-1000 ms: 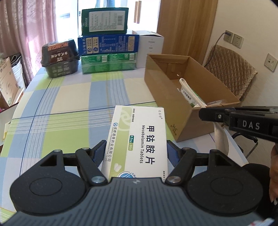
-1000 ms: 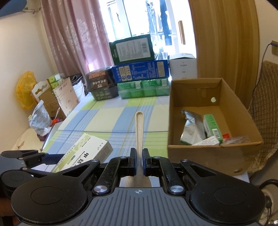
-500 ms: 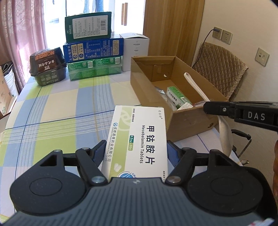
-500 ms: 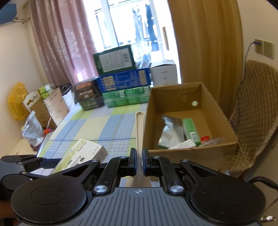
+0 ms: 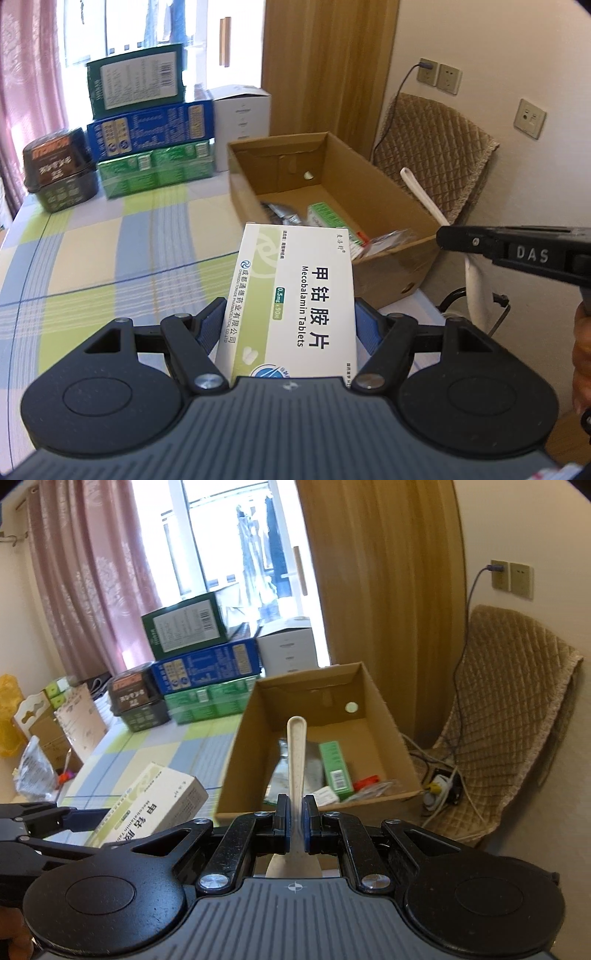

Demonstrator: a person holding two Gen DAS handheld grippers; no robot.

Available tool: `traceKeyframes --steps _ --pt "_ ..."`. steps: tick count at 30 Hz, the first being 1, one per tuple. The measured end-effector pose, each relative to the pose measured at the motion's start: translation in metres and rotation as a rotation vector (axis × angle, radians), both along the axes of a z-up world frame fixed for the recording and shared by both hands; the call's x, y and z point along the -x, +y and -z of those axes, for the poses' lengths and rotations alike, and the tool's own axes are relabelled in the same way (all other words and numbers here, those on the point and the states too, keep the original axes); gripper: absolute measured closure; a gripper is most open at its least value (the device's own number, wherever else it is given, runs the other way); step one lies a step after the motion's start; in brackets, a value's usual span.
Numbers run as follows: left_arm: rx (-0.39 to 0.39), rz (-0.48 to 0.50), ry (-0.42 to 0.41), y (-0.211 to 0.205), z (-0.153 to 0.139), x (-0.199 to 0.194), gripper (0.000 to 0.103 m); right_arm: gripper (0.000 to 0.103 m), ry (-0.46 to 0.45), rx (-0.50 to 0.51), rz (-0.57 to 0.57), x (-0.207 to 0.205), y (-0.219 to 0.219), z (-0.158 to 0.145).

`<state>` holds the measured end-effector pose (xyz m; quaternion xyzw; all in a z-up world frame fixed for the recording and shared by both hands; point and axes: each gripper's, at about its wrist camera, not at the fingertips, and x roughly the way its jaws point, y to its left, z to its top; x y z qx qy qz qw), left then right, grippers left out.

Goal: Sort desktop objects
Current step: 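Carry the medicine box and wooden spoon over the cardboard box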

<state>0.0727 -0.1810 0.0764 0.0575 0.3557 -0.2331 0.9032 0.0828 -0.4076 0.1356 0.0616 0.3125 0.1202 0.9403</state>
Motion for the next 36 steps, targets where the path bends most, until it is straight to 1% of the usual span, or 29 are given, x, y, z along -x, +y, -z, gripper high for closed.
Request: traceKeyframes --steps 7,14,26,36 --pt "0.003 0.032 -0.011 -0.026 -0.005 -0.005 0.035 0.100 0.004 0.005 0.025 -0.007 -0.018 -0.002" --pt "0.005 0.044 -0.012 -0.043 -0.007 -0.013 0.035 0.100 0.000 0.016 0.031 -0.016 -0.028 -0.005" --pt "0.012 0.033 -0.023 -0.056 -0.013 -0.033 0.035 0.100 -0.007 0.034 0.011 -0.043 -0.031 -0.008" --pt "0.026 0.013 -0.017 -0.065 -0.012 -0.057 0.035 0.100 -0.001 0.047 -0.013 -0.076 -0.027 -0.009"
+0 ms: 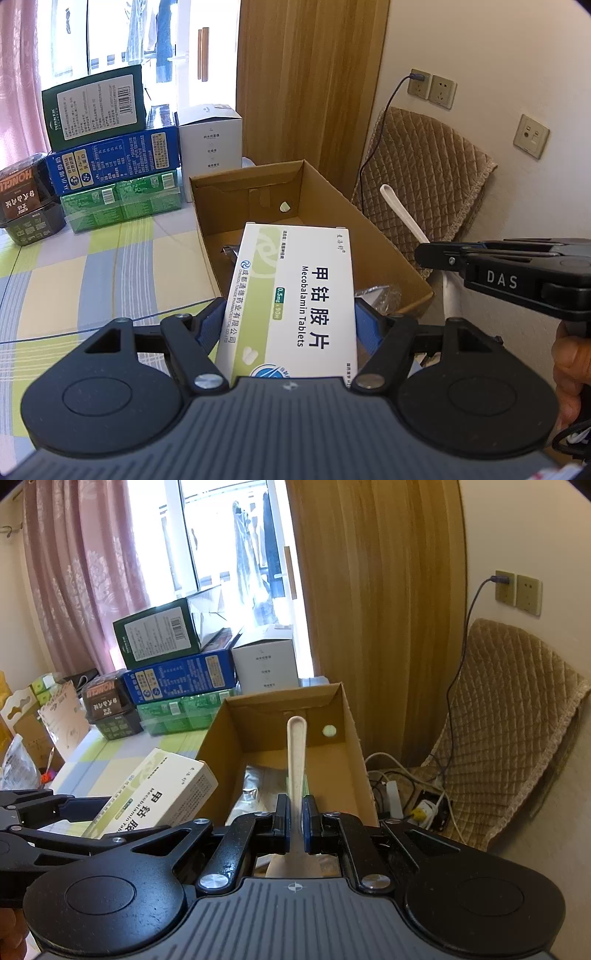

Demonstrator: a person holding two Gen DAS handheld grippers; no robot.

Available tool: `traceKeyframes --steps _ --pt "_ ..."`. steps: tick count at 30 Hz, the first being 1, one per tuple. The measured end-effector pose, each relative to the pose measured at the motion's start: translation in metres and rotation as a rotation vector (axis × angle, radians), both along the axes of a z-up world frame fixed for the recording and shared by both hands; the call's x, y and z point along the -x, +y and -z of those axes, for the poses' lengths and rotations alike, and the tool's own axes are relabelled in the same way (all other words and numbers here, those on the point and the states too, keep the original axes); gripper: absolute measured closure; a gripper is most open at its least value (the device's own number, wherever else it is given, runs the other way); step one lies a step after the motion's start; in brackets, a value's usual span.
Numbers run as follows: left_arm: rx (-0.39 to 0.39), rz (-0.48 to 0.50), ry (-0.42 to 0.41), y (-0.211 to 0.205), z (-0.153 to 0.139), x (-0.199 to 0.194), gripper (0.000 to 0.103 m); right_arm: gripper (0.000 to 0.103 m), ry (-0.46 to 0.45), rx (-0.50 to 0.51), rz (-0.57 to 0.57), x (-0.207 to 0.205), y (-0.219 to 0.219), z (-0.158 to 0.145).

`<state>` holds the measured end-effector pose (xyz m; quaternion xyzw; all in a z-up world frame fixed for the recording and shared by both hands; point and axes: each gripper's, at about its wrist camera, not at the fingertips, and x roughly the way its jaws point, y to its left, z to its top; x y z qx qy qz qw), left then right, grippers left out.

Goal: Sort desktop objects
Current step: 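Carry the medicine box and wooden spoon over the cardboard box, then lower the medicine box and spoon into the cardboard box and open both tools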

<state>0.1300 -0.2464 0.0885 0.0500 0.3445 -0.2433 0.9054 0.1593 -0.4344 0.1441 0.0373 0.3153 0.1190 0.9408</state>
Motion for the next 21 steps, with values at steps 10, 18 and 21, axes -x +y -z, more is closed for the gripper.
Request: traceKeyframes --steps 10,18,21 --pt "0.025 -0.023 0.013 -0.007 0.004 -0.025 0.035 0.100 0.001 0.009 -0.015 -0.031 0.005 -0.001" --pt "0.044 -0.051 0.024 -0.007 0.009 -0.040 0.035 0.100 -0.001 0.025 -0.021 -0.049 0.003 -0.002" --pt "0.046 -0.060 0.029 -0.007 0.012 -0.046 0.035 0.100 0.003 0.027 -0.023 -0.055 0.003 -0.001"
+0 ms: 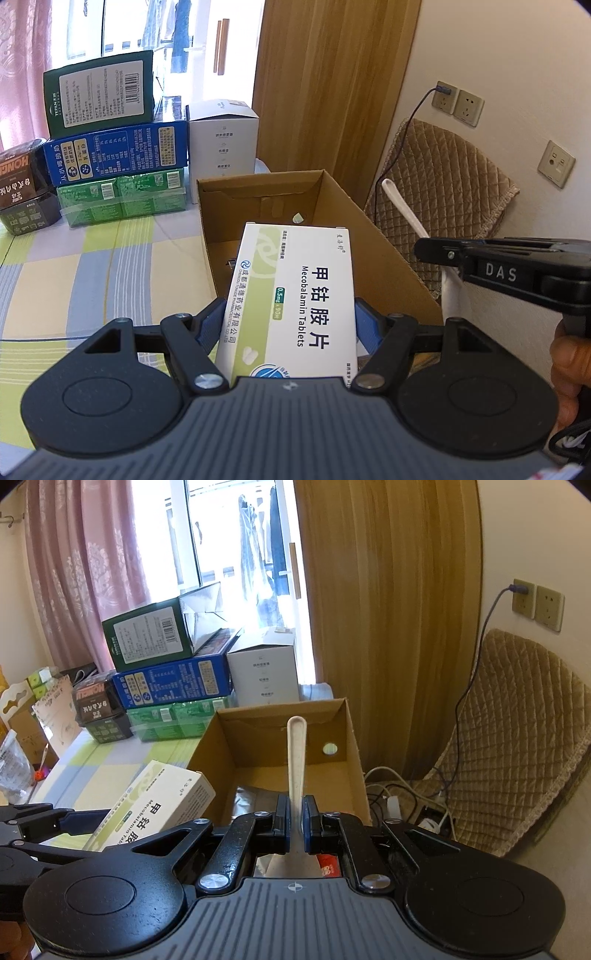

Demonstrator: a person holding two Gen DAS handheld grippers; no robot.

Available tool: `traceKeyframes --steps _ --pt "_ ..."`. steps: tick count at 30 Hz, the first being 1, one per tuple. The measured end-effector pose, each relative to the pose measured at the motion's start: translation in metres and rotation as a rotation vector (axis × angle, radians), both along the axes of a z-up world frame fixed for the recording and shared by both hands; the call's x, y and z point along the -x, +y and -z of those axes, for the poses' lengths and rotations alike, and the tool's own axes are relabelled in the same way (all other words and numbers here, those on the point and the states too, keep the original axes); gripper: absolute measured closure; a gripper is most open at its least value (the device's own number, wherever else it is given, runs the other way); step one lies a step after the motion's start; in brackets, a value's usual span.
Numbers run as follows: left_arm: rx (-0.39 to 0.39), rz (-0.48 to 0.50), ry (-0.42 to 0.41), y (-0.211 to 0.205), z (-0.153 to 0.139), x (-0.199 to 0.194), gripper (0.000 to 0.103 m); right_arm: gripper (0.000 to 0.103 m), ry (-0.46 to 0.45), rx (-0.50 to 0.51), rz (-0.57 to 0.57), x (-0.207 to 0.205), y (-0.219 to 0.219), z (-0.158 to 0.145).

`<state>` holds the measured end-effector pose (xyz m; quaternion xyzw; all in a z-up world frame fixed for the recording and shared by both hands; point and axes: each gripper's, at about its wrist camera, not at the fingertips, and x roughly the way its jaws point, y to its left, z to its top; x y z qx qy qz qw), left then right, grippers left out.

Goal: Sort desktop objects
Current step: 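Lower the medicine box and spoon into the cardboard box and open both tools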

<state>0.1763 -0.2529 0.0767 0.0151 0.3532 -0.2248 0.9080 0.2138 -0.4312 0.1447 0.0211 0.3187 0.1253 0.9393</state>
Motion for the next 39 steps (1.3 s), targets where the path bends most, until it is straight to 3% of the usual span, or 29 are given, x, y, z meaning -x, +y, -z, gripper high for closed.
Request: traceKeyframes --steps 15,31,34,36,39 --pt "0.059 -0.022 0.041 -0.004 0.018 -0.027 0.033 0.100 0.027 -0.010 -0.004 -0.024 0.005 0.012" --pt "0.034 -0.058 0.040 0.021 0.024 -0.018 0.033 0.099 0.037 -0.035 -0.013 -0.027 0.013 0.017" --pt "0.028 -0.064 0.036 0.024 0.022 -0.017 0.032 0.091 0.042 -0.058 -0.005 -0.029 0.011 0.018" --pt "0.028 -0.065 0.034 0.026 0.022 -0.016 0.030 0.059 0.037 -0.063 0.001 -0.028 0.010 0.019" --pt "0.024 -0.066 0.030 0.029 0.022 -0.013 0.029 0.054 0.027 -0.062 0.005 -0.025 0.008 0.018"
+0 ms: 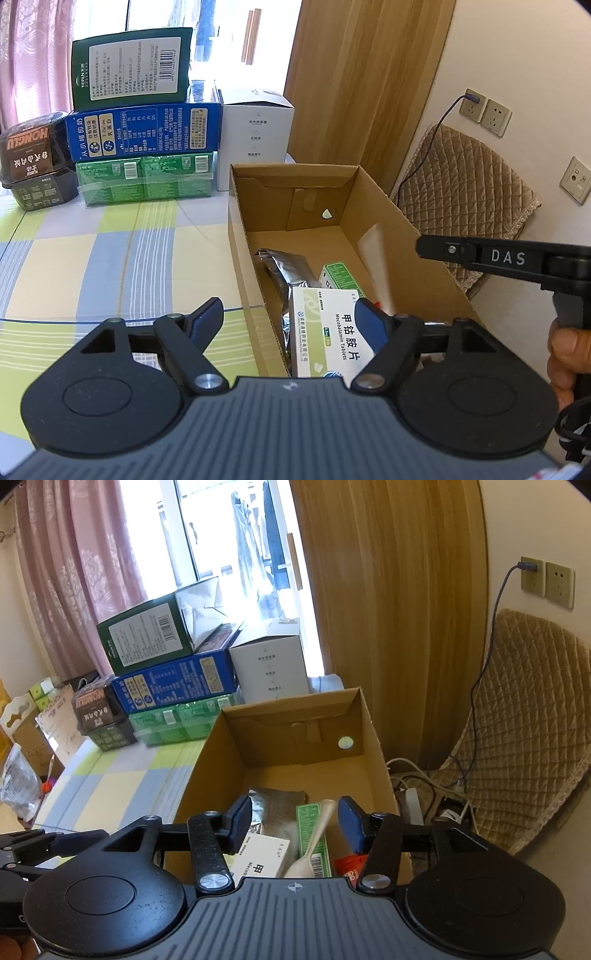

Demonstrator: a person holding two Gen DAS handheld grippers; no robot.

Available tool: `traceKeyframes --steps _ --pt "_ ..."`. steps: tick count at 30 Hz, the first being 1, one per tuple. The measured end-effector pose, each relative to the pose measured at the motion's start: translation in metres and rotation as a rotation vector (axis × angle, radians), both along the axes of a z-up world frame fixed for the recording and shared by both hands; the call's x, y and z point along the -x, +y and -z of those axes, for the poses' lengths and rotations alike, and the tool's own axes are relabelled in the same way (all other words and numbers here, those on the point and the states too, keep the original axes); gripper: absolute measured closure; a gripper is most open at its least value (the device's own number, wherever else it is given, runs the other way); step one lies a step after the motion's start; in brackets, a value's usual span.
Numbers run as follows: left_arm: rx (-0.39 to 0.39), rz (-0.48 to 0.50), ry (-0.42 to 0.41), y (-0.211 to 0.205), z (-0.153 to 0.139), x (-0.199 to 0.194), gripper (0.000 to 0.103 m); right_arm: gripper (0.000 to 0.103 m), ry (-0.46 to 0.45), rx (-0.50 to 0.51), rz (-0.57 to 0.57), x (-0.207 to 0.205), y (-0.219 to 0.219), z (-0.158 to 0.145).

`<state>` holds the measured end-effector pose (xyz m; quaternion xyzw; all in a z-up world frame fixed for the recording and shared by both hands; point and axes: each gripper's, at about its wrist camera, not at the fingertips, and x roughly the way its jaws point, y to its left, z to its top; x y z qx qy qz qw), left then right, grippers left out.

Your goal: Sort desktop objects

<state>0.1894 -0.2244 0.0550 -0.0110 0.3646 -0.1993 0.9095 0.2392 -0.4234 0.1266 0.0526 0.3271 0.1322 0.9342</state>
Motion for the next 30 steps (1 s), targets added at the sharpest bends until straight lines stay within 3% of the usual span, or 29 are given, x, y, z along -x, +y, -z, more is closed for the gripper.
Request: traceKeyframes --steps 7,10,20,24,30 --pt "-0.004 0.003 -0.005 0.003 -0.002 0.005 0.027 0.050 -0.003 -0.005 0.019 0.010 -0.008 -0.003" --pt "-0.010 0.001 -0.013 0.004 -0.004 0.010 0.025 0.044 -0.008 -0.010 0.033 0.018 -0.013 -0.005" --pt "-0.023 -0.012 -0.029 0.011 -0.010 0.031 0.012 0.011 -0.015 0.006 0.055 0.053 -0.020 -0.011" --pt "-0.022 -0.019 -0.032 0.014 -0.015 0.041 0.006 0.003 -0.016 0.021 0.046 0.068 -0.018 -0.015" --pt "-0.038 -0.029 -0.050 0.017 -0.021 0.059 0.001 0.002 -0.014 0.028 0.050 0.088 -0.017 -0.019"
